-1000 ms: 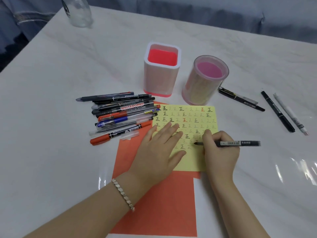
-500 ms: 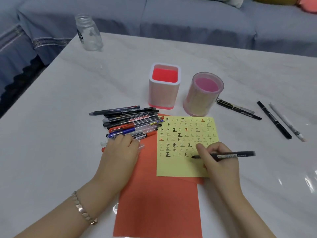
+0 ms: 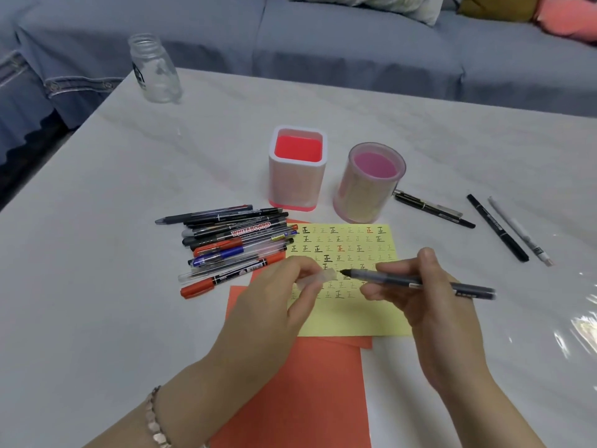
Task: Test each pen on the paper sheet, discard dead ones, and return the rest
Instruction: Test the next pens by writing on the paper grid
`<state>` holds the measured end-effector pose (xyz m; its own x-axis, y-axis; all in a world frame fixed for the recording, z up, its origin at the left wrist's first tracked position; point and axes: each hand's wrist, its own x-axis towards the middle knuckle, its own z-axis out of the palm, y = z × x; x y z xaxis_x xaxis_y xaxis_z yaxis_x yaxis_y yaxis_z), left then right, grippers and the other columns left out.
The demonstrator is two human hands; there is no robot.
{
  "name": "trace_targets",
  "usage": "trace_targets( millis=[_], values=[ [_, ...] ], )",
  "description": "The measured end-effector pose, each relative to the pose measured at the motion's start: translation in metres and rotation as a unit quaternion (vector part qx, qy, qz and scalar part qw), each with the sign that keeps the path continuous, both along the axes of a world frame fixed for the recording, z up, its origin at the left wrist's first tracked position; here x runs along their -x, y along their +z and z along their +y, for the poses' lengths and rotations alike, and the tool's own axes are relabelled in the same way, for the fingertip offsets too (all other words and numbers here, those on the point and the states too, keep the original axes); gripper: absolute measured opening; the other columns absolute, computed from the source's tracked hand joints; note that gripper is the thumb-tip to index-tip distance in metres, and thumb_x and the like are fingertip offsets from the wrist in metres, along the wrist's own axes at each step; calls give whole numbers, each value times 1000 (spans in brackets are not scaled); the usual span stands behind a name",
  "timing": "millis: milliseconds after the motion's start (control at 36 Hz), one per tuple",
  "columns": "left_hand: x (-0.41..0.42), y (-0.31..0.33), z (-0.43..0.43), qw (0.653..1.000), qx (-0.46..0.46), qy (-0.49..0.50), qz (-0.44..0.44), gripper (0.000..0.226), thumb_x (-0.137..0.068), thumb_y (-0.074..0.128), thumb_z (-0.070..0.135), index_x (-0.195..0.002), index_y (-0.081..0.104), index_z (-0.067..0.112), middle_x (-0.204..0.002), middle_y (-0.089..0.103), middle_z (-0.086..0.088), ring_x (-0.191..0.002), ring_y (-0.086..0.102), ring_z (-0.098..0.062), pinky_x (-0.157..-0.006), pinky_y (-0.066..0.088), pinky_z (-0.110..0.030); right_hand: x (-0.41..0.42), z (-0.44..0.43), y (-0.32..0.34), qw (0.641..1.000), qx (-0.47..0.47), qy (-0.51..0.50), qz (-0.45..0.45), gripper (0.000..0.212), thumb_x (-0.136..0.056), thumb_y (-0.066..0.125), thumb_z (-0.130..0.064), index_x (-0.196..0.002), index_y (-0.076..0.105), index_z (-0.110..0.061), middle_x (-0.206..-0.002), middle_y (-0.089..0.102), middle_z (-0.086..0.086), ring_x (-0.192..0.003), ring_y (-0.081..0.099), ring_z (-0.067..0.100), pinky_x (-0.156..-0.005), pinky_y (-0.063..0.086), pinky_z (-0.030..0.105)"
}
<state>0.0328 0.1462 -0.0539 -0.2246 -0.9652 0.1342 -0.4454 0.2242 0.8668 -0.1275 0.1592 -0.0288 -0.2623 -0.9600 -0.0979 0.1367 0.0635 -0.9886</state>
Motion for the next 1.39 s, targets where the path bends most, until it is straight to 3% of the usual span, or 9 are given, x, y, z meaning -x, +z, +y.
trace_targets(
  millis=[250,444,611,778,861,972,1056,1222,1389],
  values=[
    [6,5,3,999,24,-28,-24,19,-82,36,54,-91,48,42,-85,52,26,-89,45,14,-73,32,-3,8,1,0,999,-19,4,27,41,-79,43,-42,-60,72,-19,-58,69,12,-55,66,16,-60,48,12],
    [17,8,1,991,-19,-127,-43,7,-92,37,36,-90,38,43,-92,44,22,-88,39,16,-74,30,-4,9,-1,-2,999,-10,-2,53,33,-90,51,-21,-61,47,-6,-38,49,5,-36,40,8,-41,35,13],
    [33,16,-3,988,-75,-133,13,18,-90,46,40,-75,43,30,-58,44,12,-52,37,-2,-50,26,-18,16,-3,-1,998,10,-41,56,31,-84,52,-18,-57,45,-6,-33,44,4,-34,34,9,-38,31,16],
    [54,27,-20,914,-315,-167,191,20,-83,60,26,-69,51,16,-44,37,12,-43,32,-5,-46,30,-18,36,-4,-1,999,41,-15,33,25,-70,55,-27,-46,51,-21,-35,49,9,-33,39,14,-39,35,17],
    [53,26,-29,876,-402,-213,161,23,-93,52,22,-72,55,12,-44,33,10,-41,29,-5,-46,32,-16,44,-4,-2,994,57,49,78,26,-67,60,-26,-51,47,-11,-38,54,8,-35,43,11,-41,38,16],
    [45,7,-33,944,-285,-159,43,15,-90,57,26,-75,59,25,-55,55,10,-52,47,-13,-59,42,-32,59,-19,-16,965,-21,201,169,19,-76,69,-3,-62,60,-11,-52,62,3,-48,53,10,-51,42,15],
    [29,-3,-31,983,-131,-59,-117,10,-94,50,30,-89,58,34,-82,63,14,-79,58,-12,-77,47,-33,84,-48,-39,902,-61,205,376,22,-76,73,-7,-79,65,-28,-79,67,-7,-69,56,8,-66,41,10],
    [-9,-23,-28,967,71,42,-241,14,-92,52,25,-97,65,24,-93,61,13,-91,55,-12,-78,40,-28,131,-116,-52,810,-55,-37,583,33,-87,48,0,-118,59,-3,-122,58,16,-116,50,32,-99,36,38],
    [-34,-45,-29,940,156,86,-291,30,-86,38,32,-85,65,19,-85,61,6,-81,49,-12,-72,34,-26,139,-131,-70,690,-146,11,709,28,-92,45,-11,-117,56,-5,-116,57,17,-107,50,37,-89,37,43]
  ],
)
